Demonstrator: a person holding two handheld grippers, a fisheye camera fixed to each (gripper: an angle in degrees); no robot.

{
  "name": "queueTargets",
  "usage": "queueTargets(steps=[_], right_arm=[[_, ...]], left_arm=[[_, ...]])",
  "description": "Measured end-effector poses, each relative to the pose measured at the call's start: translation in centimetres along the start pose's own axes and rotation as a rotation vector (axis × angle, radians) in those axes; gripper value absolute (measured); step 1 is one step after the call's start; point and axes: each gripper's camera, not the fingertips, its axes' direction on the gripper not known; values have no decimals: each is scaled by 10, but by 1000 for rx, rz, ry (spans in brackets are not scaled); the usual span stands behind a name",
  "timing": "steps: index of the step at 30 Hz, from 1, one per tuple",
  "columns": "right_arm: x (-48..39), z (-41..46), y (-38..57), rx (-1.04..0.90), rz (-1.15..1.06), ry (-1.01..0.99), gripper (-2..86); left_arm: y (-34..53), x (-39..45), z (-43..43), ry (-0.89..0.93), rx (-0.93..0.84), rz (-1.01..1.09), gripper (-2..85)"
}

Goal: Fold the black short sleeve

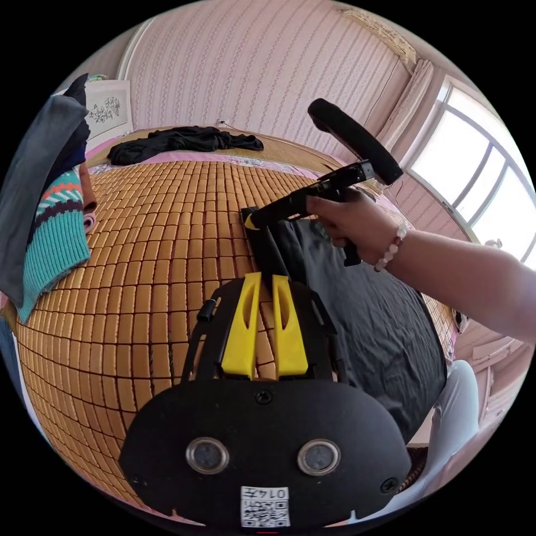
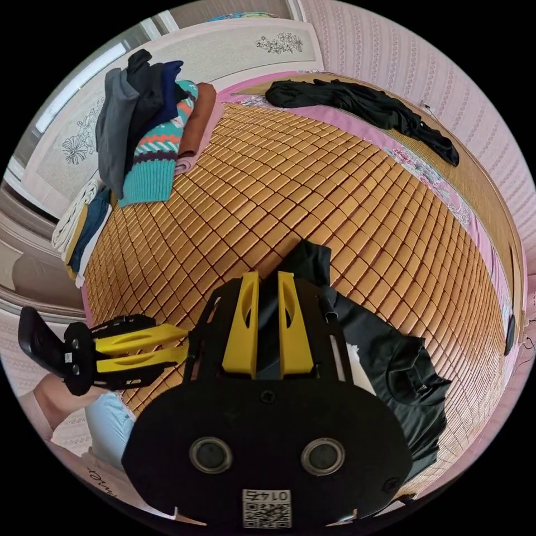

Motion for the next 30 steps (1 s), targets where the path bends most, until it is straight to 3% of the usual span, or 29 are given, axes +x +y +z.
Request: queueTargets(steps=[5, 9, 13, 16, 24, 30], right_arm=[[26, -10, 17, 124, 61, -143, -2], [55, -51, 95, 300, 147, -266, -5], [85, -31, 154, 191, 270, -144, 3], [96, -21, 164, 154, 305, -166, 9], [113, -7, 142, 213, 356, -120, 50], [128, 32, 115, 131, 412, -49, 35]], left_arm=[[14, -20, -10, 16, 8, 8, 42], [23, -29, -16, 32, 48, 57, 40], [22, -31, -3, 53, -19, 78, 40], [12, -20, 2, 68, -32, 142, 41], [-39, 16, 42, 56, -118, 284, 52], [-55, 22, 87, 45, -200, 210, 53]])
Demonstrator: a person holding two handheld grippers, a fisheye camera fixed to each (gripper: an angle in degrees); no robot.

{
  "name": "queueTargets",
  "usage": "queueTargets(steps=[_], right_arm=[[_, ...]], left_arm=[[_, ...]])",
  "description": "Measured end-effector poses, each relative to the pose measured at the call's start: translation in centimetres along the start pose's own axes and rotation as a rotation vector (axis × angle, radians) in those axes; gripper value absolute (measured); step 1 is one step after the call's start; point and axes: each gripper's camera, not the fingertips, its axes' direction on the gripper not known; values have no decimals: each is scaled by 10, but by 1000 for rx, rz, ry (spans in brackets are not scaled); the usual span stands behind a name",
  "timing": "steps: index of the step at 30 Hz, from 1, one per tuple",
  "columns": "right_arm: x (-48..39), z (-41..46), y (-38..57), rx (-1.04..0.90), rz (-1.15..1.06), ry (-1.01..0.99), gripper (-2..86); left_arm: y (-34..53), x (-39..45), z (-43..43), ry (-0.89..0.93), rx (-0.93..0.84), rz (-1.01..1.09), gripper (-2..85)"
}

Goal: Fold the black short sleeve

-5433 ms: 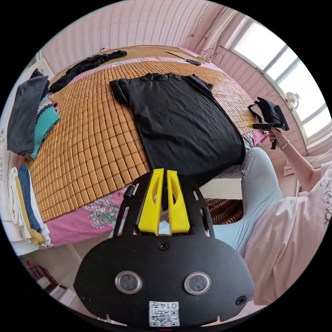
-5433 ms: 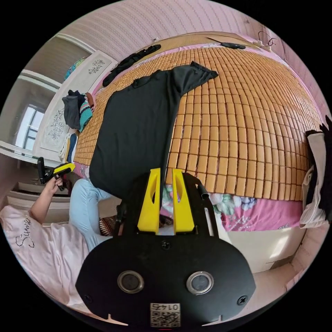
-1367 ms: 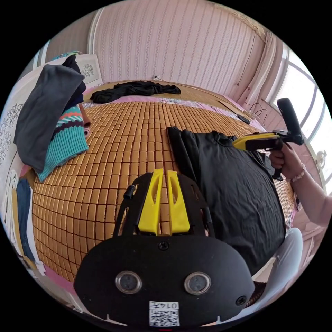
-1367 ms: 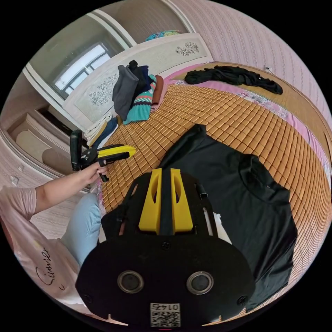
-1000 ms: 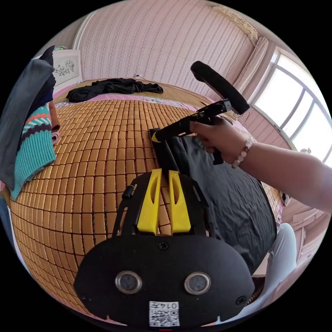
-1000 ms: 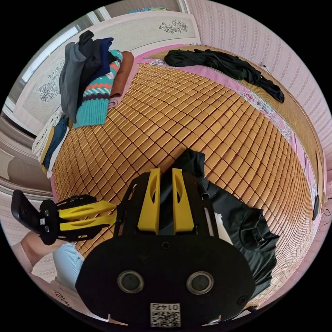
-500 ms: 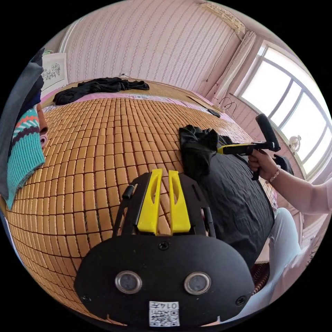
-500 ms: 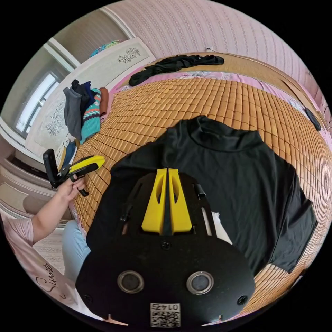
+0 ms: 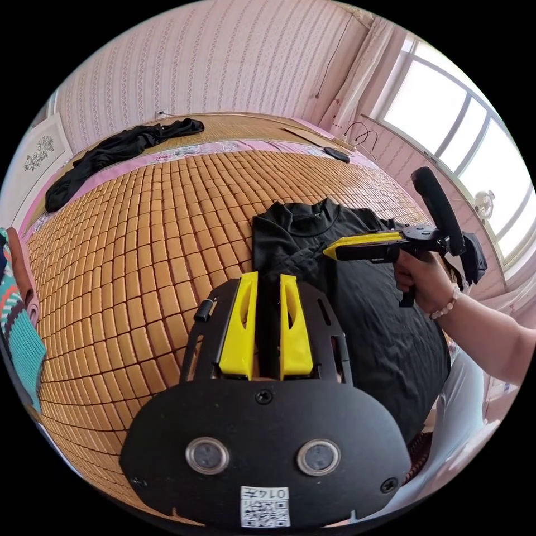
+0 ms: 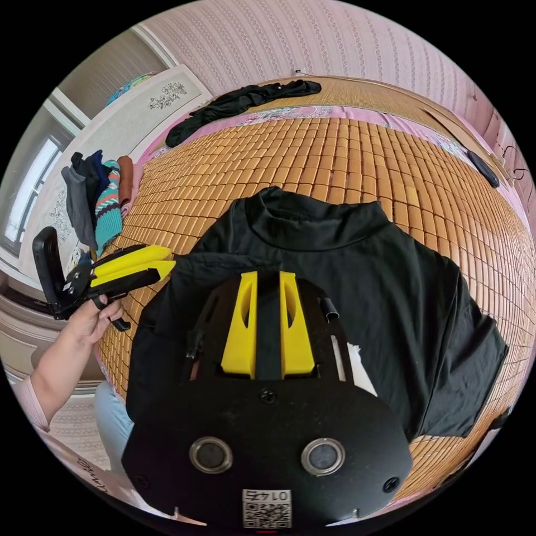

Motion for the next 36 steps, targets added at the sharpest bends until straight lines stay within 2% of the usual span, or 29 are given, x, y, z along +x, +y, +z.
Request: queueTargets(steps=[4, 11, 19, 21, 27, 30, 36], right_arm=[[-11, -6, -8, 36, -92, -87, 1], [-68, -19, -31, 81, -351, -174, -3], [-194, 5, -72, 163, -679, -194, -4], [-220, 22, -76, 176, -705, -182, -5], [-282, 96, -72, 177, -612, -191, -5], [-315, 128, -71, 114, -633, -219, -5], [-362, 186, -78, -33, -682, -147, -6]], left_arm=[[5, -4, 8, 60, -39, 21, -1], [49, -28, -59, 102, 150, -28, -10], [130, -72, -138, -95, 306, -197, -10], [153, -88, -141, -100, 293, -279, -10], [194, -107, -132, -134, 228, -340, -10], [209, -109, -130, -145, 205, -353, -10], [232, -122, -125, -166, 163, -403, -10]])
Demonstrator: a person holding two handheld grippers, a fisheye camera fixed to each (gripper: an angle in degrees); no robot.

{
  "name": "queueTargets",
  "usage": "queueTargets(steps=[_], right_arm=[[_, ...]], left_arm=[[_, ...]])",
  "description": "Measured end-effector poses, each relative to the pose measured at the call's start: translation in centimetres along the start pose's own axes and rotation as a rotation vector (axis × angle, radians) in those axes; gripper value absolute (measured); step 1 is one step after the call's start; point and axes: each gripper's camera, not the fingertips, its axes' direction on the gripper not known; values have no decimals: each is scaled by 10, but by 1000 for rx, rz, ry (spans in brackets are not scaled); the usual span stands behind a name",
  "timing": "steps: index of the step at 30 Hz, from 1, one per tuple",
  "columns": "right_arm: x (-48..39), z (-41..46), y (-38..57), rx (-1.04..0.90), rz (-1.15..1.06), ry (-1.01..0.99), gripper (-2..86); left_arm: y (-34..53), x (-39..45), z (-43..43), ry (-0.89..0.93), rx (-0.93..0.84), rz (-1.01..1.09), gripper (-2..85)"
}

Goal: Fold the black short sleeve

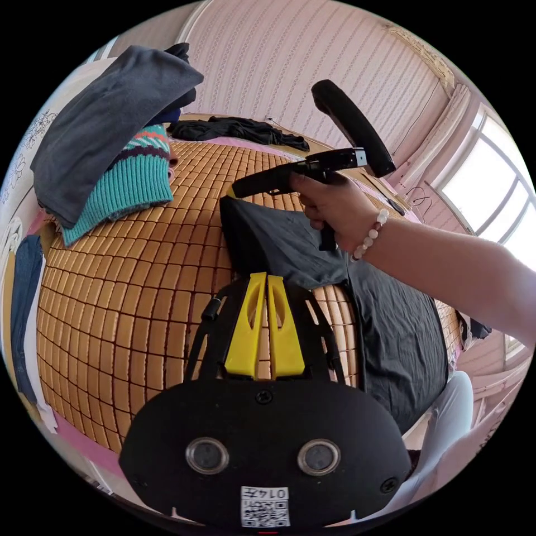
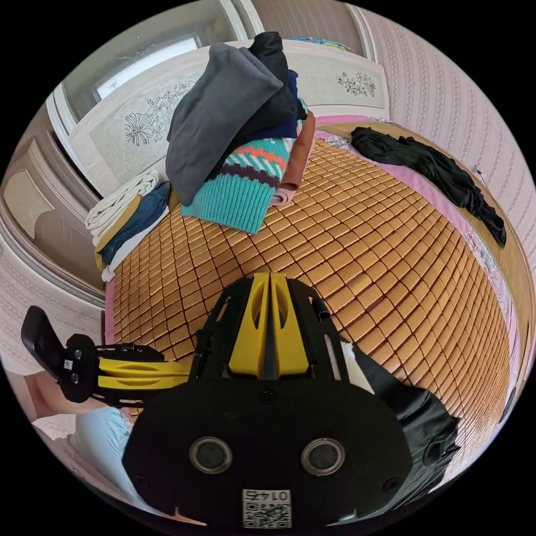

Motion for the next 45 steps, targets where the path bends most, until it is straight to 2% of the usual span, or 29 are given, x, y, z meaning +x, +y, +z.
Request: queueTargets(steps=[9, 14, 18, 23, 30, 33, 37, 39, 45], right_arm=[[-16, 14, -10, 9, -89, -142, -8], [-27, 16, 0, -20, -130, -42, -5], [-54, 54, -5, -165, -176, -14, 2], [-69, 95, -18, -187, -81, -6, 20], [-71, 104, -19, -82, 2, -82, 10], [-83, 92, -9, -32, -45, 2, 15], [-126, 103, 3, -75, -266, 300, 37], [-140, 111, 6, -95, -321, 370, 56], [-161, 110, 12, -102, -365, 357, 76]], left_arm=[[32, -13, -8, -8, -2, -36, -9], [44, -21, -25, -36, 60, -113, -6], [47, -22, -33, -20, 115, -122, 20], [38, -23, -4, -20, -8, -117, 48], [41, -37, -10, 2, -14, -130, 41], [49, -37, -24, 2, 27, -132, 43], [50, -26, -26, -28, 54, -92, 65], [44, -16, -20, -48, 39, -41, 83], [48, -2, -25, -26, 81, 47, 94]])
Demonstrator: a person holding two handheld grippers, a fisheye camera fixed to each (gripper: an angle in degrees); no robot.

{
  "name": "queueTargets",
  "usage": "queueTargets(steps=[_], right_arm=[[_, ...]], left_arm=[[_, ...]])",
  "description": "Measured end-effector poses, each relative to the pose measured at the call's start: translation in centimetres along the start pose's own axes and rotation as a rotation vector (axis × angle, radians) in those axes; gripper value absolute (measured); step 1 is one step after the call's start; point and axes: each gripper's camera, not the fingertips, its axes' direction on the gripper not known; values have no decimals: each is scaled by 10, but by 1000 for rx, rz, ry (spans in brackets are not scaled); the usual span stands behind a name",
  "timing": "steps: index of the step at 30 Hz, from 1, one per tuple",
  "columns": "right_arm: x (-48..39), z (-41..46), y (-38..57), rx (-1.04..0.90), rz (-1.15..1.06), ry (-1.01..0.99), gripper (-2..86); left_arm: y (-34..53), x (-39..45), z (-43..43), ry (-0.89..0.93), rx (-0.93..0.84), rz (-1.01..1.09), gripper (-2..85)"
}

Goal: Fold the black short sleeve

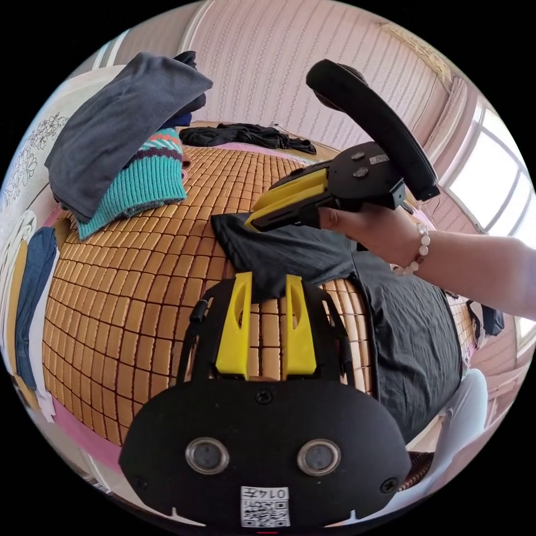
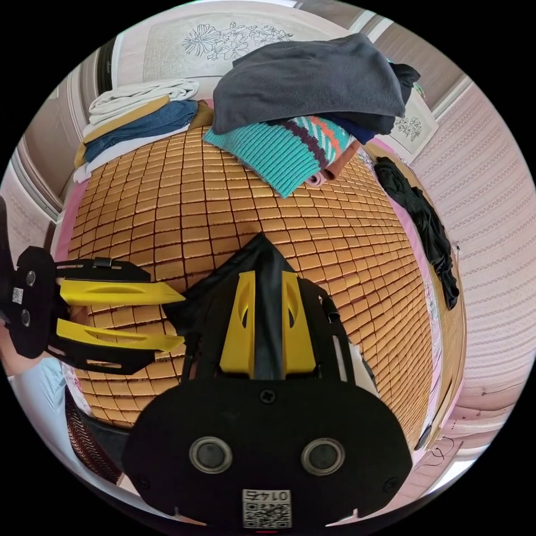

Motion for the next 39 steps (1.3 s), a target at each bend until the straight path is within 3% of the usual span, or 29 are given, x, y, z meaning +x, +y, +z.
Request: queueTargets(steps=[12, 22, 29, 39], right_arm=[[-21, 1, 4, -62, -63, 82, 99], [4, 16, -26, -74, 130, -170, 86], [2, 22, -30, -107, 120, -145, 86], [37, -15, 23, -65, 185, -184, 5]], left_arm=[[0, -7, 8, 34, -58, 41, 89], [-12, -20, 19, 42, -121, -22, 79], [-17, -26, 19, 43, -126, -54, 46], [-26, -17, 19, 21, -137, -38, -8]])
